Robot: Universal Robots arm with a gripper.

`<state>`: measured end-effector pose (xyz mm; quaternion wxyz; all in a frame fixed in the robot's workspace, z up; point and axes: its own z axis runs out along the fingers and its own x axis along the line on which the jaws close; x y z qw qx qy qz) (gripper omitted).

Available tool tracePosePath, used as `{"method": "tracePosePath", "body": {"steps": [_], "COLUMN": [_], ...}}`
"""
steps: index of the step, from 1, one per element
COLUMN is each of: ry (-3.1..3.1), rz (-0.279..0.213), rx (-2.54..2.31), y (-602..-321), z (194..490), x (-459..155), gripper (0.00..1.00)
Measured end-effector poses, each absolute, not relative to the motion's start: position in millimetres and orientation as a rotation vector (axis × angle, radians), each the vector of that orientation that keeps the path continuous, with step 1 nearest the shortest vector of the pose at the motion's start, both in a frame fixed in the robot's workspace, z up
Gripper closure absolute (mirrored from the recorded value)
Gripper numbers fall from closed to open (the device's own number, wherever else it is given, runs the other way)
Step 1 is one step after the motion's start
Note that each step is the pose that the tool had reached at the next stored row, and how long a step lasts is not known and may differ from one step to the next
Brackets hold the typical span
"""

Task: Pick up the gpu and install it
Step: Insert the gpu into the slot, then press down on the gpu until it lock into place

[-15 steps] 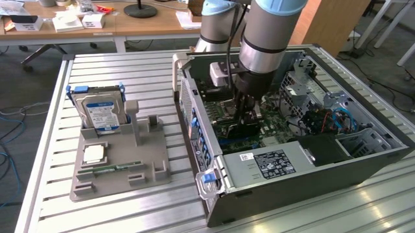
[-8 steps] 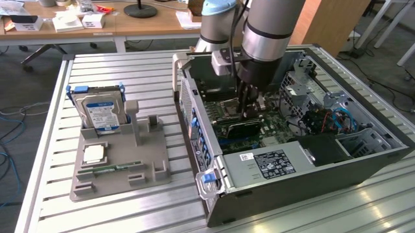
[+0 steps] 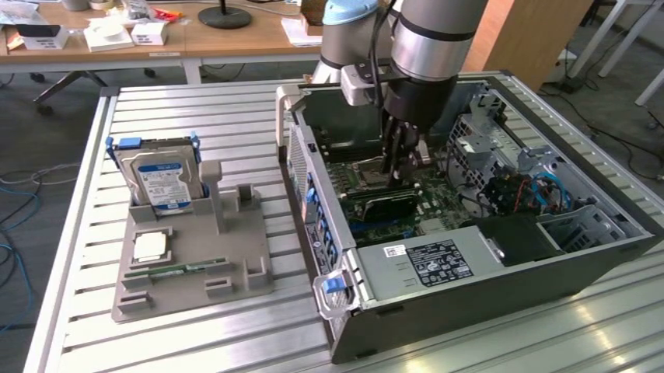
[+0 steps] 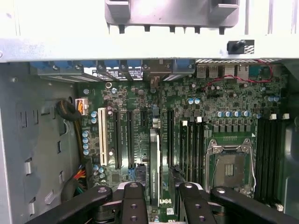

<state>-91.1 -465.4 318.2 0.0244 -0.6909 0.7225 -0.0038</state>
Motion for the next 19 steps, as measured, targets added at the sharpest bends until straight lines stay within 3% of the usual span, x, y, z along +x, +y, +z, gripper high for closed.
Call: {"method": "tracePosePath", "body": {"steps": [16, 17, 19], "ry": [2.235, 2.235, 2.235], "rz": [-0.012, -0.012, -0.012], "rx": [-2.138, -2.138, -2.138], "y": [-465.4, -465.4, -465.4], "z": [318.3, 318.3, 318.3], "x": [-91.1, -91.1, -91.1], "gripper": [0.67, 0.9, 0.9]}}
